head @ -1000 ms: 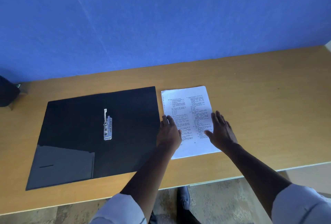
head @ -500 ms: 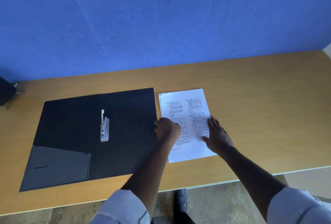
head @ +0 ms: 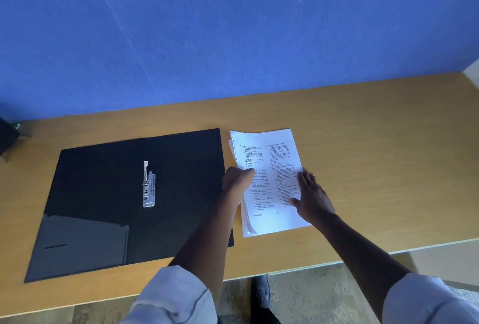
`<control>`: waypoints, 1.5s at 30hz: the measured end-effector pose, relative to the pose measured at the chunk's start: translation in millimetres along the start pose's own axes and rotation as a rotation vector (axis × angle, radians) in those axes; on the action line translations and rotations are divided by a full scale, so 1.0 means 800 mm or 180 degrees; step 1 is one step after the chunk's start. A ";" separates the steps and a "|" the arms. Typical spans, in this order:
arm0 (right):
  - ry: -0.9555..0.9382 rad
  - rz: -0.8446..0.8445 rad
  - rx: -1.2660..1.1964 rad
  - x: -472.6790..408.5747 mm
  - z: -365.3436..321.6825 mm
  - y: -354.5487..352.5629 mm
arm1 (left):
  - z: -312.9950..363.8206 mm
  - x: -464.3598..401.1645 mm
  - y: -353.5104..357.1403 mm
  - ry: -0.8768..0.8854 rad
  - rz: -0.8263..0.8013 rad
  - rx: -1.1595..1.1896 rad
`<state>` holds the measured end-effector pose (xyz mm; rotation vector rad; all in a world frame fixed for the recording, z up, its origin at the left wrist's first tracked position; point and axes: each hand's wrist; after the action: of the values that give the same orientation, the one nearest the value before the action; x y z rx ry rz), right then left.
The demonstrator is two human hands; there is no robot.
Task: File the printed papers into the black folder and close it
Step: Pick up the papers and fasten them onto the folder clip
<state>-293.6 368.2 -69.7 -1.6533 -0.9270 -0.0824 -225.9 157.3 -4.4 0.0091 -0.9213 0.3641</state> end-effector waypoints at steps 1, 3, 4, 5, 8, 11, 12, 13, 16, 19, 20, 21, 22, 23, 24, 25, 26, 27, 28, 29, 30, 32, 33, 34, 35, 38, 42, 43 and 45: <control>-0.0010 0.0013 -0.0006 0.000 0.000 0.000 | -0.002 0.000 -0.001 -0.0019 -0.0041 0.0082; -0.0020 0.0028 -0.0013 0.001 -0.001 0.001 | -0.006 -0.002 -0.003 -0.0004 -0.0095 0.0174; -0.0021 0.0034 -0.0017 0.001 -0.001 0.001 | -0.008 -0.004 -0.004 0.0021 -0.0111 0.0242; -0.0018 0.0038 -0.0023 0.001 -0.001 0.001 | -0.009 -0.006 -0.004 0.0067 -0.0144 0.0334; -0.0001 0.0029 -0.0027 0.001 -0.002 0.001 | -0.012 -0.008 -0.005 0.0107 -0.0227 0.0611; 0.0001 0.0027 -0.0036 0.001 -0.001 0.001 | -0.015 -0.009 -0.005 0.0095 -0.0227 0.0839; 0.0003 0.0022 -0.0044 0.001 -0.001 0.001 | -0.017 -0.009 -0.005 0.0067 -0.0217 0.0897; 0.0010 0.0010 -0.0052 0.001 -0.001 0.001 | -0.018 -0.009 -0.006 0.0047 -0.0221 0.0939; 0.0014 0.0010 -0.0055 0.001 0.000 0.002 | -0.022 -0.008 -0.010 0.0087 -0.0231 0.0838; 0.0025 0.0030 -0.0060 0.001 -0.001 0.003 | -0.024 -0.008 -0.010 0.0203 -0.0110 0.0265; 0.0031 0.0028 -0.0068 0.001 -0.002 0.003 | -0.024 -0.006 -0.010 0.0242 -0.0041 0.0022; 0.0036 0.0022 -0.0079 0.001 -0.002 0.002 | -0.024 -0.004 -0.009 0.0290 0.0006 -0.0189; 0.0033 0.0029 -0.0092 0.000 -0.002 0.002 | -0.024 -0.002 -0.009 0.0347 0.0043 -0.0360; 0.0027 0.0031 -0.0109 0.000 -0.002 0.002 | -0.024 0.000 -0.009 0.0418 0.0073 -0.0480; 0.0020 0.0019 -0.0135 -0.001 -0.001 0.002 | -0.024 0.002 -0.009 0.0486 0.0085 -0.0549; 0.0020 0.0017 -0.0186 -0.002 -0.001 0.002 | -0.024 0.005 -0.011 0.0551 0.0086 -0.0590; 0.0025 0.0024 -0.0261 -0.004 0.001 0.003 | -0.024 0.007 -0.012 0.0601 0.0083 -0.0610; 0.0033 0.0048 -0.0362 -0.005 0.000 0.002 | -0.024 0.010 -0.013 0.0658 0.0081 -0.0628; 0.0045 0.0094 -0.0502 -0.007 -0.001 0.000 | -0.024 0.013 -0.017 0.0726 0.0077 -0.0644; 0.0046 0.0169 -0.0647 -0.008 -0.004 -0.003 | -0.024 0.015 -0.020 0.0792 0.0063 -0.0642; 0.0037 0.0257 -0.0784 -0.009 -0.007 -0.005 | -0.024 0.018 -0.025 0.0854 0.0034 -0.0603; 0.0046 0.0352 -0.0993 -0.011 -0.017 -0.012 | -0.023 0.023 -0.037 0.0951 -0.0055 -0.0471; 0.0076 0.0361 -0.1061 -0.012 -0.023 -0.016 | -0.024 0.026 -0.043 0.0985 -0.0096 -0.0431; 0.0128 0.0353 -0.1165 -0.013 -0.029 -0.018 | -0.024 0.029 -0.051 0.1017 -0.0130 -0.0422; 0.0183 0.0346 -0.1298 -0.013 -0.035 -0.022 | -0.025 0.031 -0.060 0.1065 -0.0153 -0.0423; 0.0175 0.0396 -0.1971 -0.011 -0.059 -0.035 | -0.025 0.039 -0.087 0.1268 -0.0231 -0.0440; -0.0114 0.0445 -0.3014 -0.003 -0.099 -0.060 | -0.031 0.054 -0.125 0.1576 -0.0287 -0.0320; -0.0206 0.0472 -0.3126 -0.002 -0.109 -0.066 | -0.034 0.056 -0.134 0.1636 -0.0244 -0.0308; -0.0381 0.0515 -0.3203 0.001 -0.131 -0.076 | -0.039 0.060 -0.152 0.1746 -0.0079 -0.0278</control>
<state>-286.4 279.4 12.3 -2.6771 -0.8848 -0.3920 -137.7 63.1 32.0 -0.1529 -0.3930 0.2816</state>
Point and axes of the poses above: each hand's wrist, its own x-axis away from the middle knuckle, its own y-axis out of the palm, z = x × y, and after that the axes turned 13 degrees about -z, right-handed
